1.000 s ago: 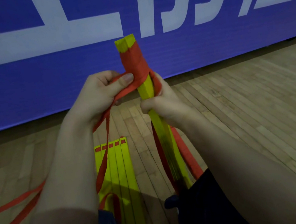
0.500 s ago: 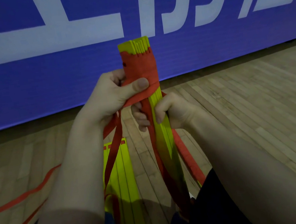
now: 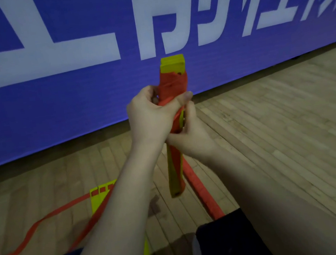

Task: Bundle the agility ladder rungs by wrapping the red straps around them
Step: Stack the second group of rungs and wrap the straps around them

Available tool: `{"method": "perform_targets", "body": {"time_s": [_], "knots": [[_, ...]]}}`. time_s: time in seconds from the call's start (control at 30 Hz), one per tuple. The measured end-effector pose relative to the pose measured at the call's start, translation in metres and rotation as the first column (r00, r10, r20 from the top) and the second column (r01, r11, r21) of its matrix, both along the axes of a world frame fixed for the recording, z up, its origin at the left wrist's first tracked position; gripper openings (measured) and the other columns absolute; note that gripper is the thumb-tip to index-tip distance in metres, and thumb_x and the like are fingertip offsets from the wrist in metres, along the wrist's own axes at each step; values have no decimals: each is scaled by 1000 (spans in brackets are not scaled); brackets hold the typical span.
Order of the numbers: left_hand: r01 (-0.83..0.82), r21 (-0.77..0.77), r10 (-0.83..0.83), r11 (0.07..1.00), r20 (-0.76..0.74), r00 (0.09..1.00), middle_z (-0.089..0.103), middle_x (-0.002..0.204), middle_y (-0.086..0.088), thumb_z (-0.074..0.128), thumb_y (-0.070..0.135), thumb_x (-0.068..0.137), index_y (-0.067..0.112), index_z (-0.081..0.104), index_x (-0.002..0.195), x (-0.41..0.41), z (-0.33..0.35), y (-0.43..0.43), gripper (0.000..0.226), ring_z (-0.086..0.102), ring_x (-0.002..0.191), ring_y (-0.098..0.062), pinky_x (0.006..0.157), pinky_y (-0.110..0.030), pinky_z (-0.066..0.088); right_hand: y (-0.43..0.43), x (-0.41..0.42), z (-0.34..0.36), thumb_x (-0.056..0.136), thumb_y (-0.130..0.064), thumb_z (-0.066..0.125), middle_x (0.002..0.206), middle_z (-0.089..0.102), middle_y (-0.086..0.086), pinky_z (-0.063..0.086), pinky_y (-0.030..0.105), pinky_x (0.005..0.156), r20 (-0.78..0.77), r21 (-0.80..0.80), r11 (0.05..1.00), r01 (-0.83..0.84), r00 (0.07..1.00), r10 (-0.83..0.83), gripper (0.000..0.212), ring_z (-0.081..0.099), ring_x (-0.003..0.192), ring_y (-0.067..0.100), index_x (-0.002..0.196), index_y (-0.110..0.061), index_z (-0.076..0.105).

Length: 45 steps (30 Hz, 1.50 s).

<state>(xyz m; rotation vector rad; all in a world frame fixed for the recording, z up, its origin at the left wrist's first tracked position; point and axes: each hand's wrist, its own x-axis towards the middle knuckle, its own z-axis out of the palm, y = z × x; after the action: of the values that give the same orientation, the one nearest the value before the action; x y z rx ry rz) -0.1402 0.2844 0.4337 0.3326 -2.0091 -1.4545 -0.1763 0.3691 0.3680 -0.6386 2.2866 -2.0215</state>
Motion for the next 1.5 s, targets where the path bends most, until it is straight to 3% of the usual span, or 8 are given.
{"method": "perform_targets", "body": {"time_s": [0.2,0.3,0.4,0.7,0.83,1.03,1.27,1.5], "knots": [[-15,28,16,999,-30,999,67,66,7,85,45,62,26,63,74,4,3,-5,32,62,61,-9,61,-29,51,-26,0,-13,76,-11,69,106,57,9,50,52,80,-256,-16,970,243,937,-239,50,61,100,26,105,-30,33],[193,37,-194,981,32,981,71,81,-12,85,37,66,20,67,95,8,5,-18,39,70,75,-24,71,-40,57,-23,-2,-11,76,-1,62,107,57,12,49,52,83,-237,-31,964,263,935,-262,44,60,101,28,104,-21,34],[402,133,-415,906,88,906,74,81,-5,81,15,73,22,57,114,13,4,-29,47,72,75,-17,69,-31,57,-16,-2,-7,79,0,62,107,56,12,49,48,84,-246,-26,971,238,940,-237,40,59,100,26,104,-17,36],[458,225,-504,860,227,833,74,73,-10,76,15,69,12,47,101,28,4,-50,43,66,52,-13,44,-19,46,-5,-15,0,77,-15,65,105,58,12,50,51,78,-291,77,967,243,933,-211,38,61,97,27,101,-20,36],[561,282,-614,778,152,775,74,78,-14,63,5,84,8,53,91,31,0,-53,13,71,66,-16,54,-19,51,1,-24,3,78,-8,69,103,58,14,49,50,78,-283,100,949,299,923,-261,41,60,95,31,99,-16,35],[672,186,-697,717,197,689,75,97,-8,60,21,84,14,71,91,29,-5,-53,15,70,88,-9,69,-12,49,1,-25,3,77,-7,71,102,59,13,50,45,77,-250,161,947,280,939,-235,43,61,93,27,102,-11,36],[543,132,-554,829,69,830,67,66,2,41,13,100,13,53,89,23,-8,-58,17,58,59,-7,63,-16,47,4,-28,6,77,-1,60,88,44,7,40,37,65,-237,194,937,290,941,-242,39,47,77,24,97,-15,30],[425,-2,-423,905,85,902,64,55,1,51,31,94,23,54,104,24,1,-56,13,45,40,-3,44,-13,36,5,-26,6,77,-2,58,88,48,10,38,35,63,-195,274,924,266,956,-218,35,53,79,32,96,-12,30]]}}
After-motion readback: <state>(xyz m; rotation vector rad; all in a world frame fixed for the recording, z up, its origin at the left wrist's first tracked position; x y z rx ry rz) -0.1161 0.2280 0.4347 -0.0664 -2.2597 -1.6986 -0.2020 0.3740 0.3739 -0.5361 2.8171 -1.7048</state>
